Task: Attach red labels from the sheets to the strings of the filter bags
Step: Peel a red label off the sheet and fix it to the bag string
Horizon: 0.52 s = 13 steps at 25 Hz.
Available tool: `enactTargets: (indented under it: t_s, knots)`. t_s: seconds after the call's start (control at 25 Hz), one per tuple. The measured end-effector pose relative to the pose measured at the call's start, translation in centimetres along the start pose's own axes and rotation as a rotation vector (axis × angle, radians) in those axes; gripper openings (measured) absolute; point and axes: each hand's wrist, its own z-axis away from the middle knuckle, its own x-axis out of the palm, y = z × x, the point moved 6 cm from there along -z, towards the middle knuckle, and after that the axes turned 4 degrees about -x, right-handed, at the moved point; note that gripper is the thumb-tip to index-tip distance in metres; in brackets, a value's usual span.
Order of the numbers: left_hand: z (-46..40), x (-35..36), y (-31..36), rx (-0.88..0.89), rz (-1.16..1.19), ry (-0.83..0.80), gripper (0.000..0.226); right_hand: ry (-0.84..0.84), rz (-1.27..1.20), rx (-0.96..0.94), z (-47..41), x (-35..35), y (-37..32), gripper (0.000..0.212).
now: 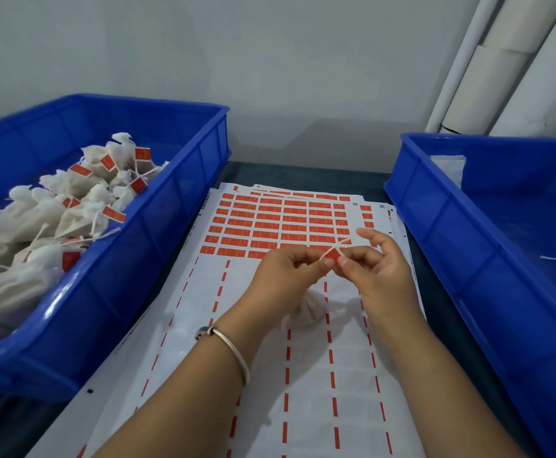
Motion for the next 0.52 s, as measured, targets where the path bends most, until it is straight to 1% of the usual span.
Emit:
enactTargets:
  t_s: [0.12, 0.24, 0.32, 0.4, 0.44, 0.52]
  knots:
    - [-0.2, -0.9, 0.0, -0.033, -0.264, -0.025, 0.009, 0.034, -0.020, -0.008, 0.0, -0.2, -0.2, 0.033]
    - [0.2, -1.4, -0.2, 0.011, -0.391, -0.081, 0.009, 0.041, -0.050, -0.021, 0.2, -0.1, -0.5, 0.031]
    - [0.6, -2.0, -0.1, 0.034, -0.421, -0.062, 0.009, 0.024, -0.093, -0.022, 0.3, 0.0, -0.6, 0.039]
    - [1.1, -3.2, 0.6, 0.041, -0.411, -0.006, 0.012, 0.001, -0.117, 0.004, 0.3, 0.2, -0.2, 0.046]
    - [1.4, -3.9, 1.2, 0.047, -0.401, 0.025, 0.013, -0.016, -0.100, 0.023, 0.3, 0.4, 0.1, 0.045]
    - [2.1, -5.6, 3.0, 0.080, -0.367, 0.087, 0.010, -0.064, -0.029, 0.077, 0.3, 1.1, 1.0, 0.035]
